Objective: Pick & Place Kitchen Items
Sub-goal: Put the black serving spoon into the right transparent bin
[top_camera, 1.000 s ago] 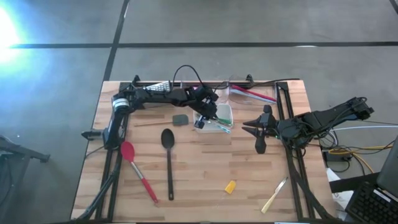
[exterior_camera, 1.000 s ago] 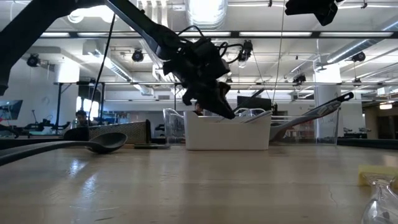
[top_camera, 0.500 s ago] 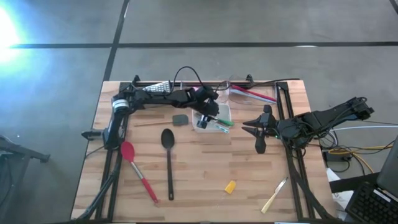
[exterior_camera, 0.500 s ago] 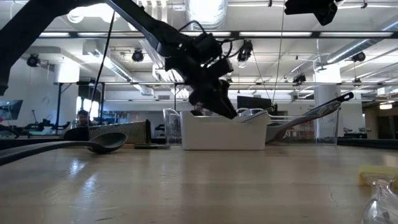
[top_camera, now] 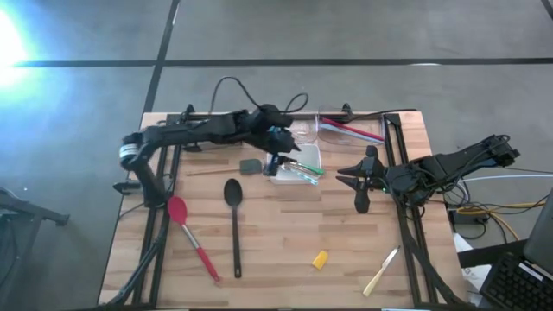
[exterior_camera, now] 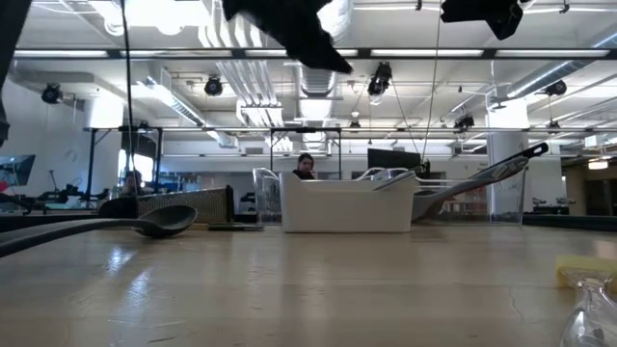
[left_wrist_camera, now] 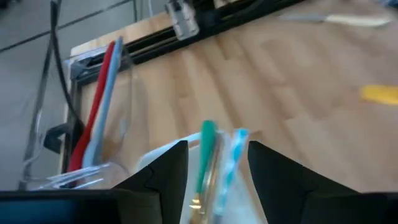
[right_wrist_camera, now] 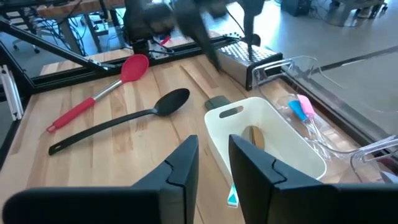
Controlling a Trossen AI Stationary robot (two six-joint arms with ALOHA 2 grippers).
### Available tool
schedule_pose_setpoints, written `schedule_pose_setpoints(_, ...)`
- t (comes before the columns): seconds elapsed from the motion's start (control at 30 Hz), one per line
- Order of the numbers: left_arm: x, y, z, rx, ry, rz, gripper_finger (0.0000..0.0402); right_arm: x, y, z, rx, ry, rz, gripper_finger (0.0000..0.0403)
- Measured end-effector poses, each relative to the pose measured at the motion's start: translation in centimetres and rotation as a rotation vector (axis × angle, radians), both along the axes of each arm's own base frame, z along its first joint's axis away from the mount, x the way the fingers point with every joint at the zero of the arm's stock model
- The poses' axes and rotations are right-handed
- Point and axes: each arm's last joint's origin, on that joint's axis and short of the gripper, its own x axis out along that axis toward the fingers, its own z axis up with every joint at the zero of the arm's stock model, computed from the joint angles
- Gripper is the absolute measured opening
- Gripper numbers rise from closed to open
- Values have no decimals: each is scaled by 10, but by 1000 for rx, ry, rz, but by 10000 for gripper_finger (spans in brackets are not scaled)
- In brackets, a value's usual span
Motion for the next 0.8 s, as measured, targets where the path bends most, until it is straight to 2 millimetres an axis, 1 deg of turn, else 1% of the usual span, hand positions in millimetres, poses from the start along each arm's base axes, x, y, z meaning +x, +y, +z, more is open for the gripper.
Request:
schedule_pose_setpoints(0.23,-48,-49,44,-71,25,-20,172,0,0,1,5,-10,1,88)
schedule_pose_setpoints(0.33,-71,-72,54,-34,75,-41,172,0,0,1,5,-12,1,82)
schedule_pose_setpoints(0.47,-100,-99,59,43,169,-99,172,0,0,1,6,-13,1,77)
schedule_pose_setpoints(0.53,-110,-109,61,42,199,-117,172,0,0,1,6,-14,1,77)
schedule_pose_setpoints(0.67,-121,-123,59,-7,256,-117,172,1,0,1,7,-16,1,84)
schedule_pose_setpoints(0.8,-127,-136,43,4,350,-155,172,1,0,2,11,-21,1,91)
